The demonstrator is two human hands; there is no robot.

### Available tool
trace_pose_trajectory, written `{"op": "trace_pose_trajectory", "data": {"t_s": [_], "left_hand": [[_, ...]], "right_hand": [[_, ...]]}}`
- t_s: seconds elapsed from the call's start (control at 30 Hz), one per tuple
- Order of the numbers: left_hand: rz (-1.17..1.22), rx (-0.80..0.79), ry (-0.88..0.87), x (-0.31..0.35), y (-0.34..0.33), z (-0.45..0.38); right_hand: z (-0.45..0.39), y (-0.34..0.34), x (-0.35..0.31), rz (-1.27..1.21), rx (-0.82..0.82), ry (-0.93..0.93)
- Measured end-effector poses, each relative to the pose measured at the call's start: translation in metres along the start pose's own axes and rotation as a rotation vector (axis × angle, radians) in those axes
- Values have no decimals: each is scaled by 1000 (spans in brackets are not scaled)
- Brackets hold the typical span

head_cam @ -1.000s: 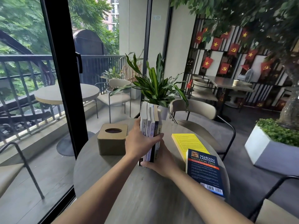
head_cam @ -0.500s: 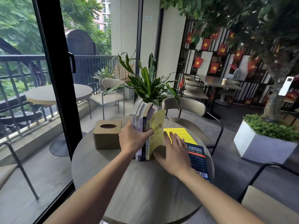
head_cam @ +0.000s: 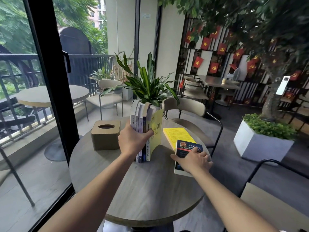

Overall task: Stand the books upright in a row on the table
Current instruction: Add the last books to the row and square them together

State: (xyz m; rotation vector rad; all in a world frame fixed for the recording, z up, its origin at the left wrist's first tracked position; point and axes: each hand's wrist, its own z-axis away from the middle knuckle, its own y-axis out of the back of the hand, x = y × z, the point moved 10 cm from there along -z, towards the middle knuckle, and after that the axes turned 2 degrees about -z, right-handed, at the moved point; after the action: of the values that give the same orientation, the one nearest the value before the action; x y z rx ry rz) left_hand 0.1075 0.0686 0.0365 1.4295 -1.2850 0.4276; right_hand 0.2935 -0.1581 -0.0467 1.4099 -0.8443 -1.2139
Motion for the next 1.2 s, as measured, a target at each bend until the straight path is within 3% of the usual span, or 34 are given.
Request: {"op": "trace_pose_trajectory", "data": {"t_s": [0.2, 0.3, 0.5, 0.67, 0.9, 1.2], "left_hand": [[2, -1, -19, 0, 2, 0], [6, -13, -32, 0, 1, -1], [-3, -11, -71, 0, -1, 0], [-31, -18, -67, -10, -3, 6], [-40, -251, -90, -45, -29, 18], [16, -271, -101, -52, -40, 17]], "right_hand": [[-27, -7, 28, -388, -7, -160], [-55, -19, 37, -541, 44, -103], [-1, 58, -5, -781, 253, 67], [15, 66, -38, -970, 333, 175], [11, 35, -78, -1034, 234, 285], [18, 25, -126, -1127, -49, 485]]}}
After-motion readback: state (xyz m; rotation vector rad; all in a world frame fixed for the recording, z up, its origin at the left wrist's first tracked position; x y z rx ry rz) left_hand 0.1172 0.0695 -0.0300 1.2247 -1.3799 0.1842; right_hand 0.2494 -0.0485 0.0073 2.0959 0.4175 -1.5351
